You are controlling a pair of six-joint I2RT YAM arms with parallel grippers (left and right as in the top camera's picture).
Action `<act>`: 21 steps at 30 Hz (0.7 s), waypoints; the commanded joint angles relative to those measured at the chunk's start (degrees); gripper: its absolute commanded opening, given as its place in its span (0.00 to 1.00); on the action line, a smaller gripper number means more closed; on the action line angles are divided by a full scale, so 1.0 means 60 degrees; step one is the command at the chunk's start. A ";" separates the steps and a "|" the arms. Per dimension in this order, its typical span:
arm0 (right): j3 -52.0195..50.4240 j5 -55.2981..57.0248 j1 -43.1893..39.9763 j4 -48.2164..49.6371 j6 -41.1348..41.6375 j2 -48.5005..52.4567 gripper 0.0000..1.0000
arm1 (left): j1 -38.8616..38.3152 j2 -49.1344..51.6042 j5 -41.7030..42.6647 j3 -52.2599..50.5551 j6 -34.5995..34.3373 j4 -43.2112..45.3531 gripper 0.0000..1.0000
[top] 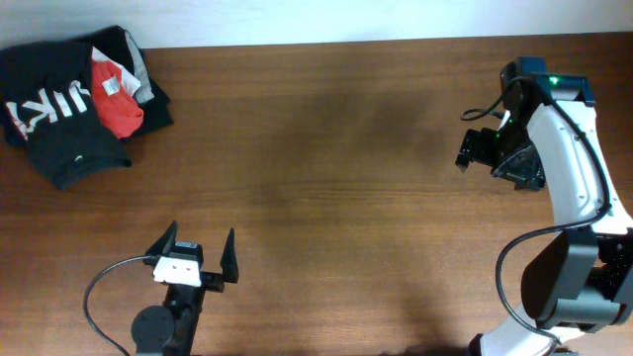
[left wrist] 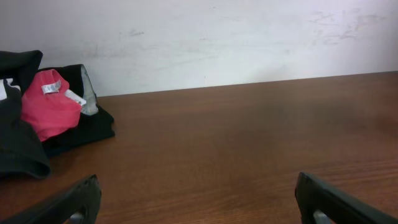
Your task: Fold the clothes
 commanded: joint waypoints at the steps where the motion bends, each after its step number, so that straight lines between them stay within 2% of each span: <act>1: 0.0102 0.0047 0.0033 0.0000 0.0087 -0.0812 0.99 | 0.0058 -0.0073 -0.0044 -0.0055 0.0186 -0.0015 0.99; 11: 0.0102 0.0047 0.1388 0.0069 0.0087 -0.7610 0.99 | 0.0058 -0.0073 -0.0044 -0.0055 0.0186 -0.0015 0.99; 17: -0.0029 0.0189 0.1413 -0.0036 0.0044 -1.0335 0.99 | 0.0058 -0.0073 -0.0044 -0.0055 0.0186 -0.0015 0.99; 21: -0.2138 0.0076 0.1413 0.0251 0.0055 -1.2302 0.99 | 0.0058 -0.0073 -0.0044 -0.0055 0.0186 -0.0015 0.99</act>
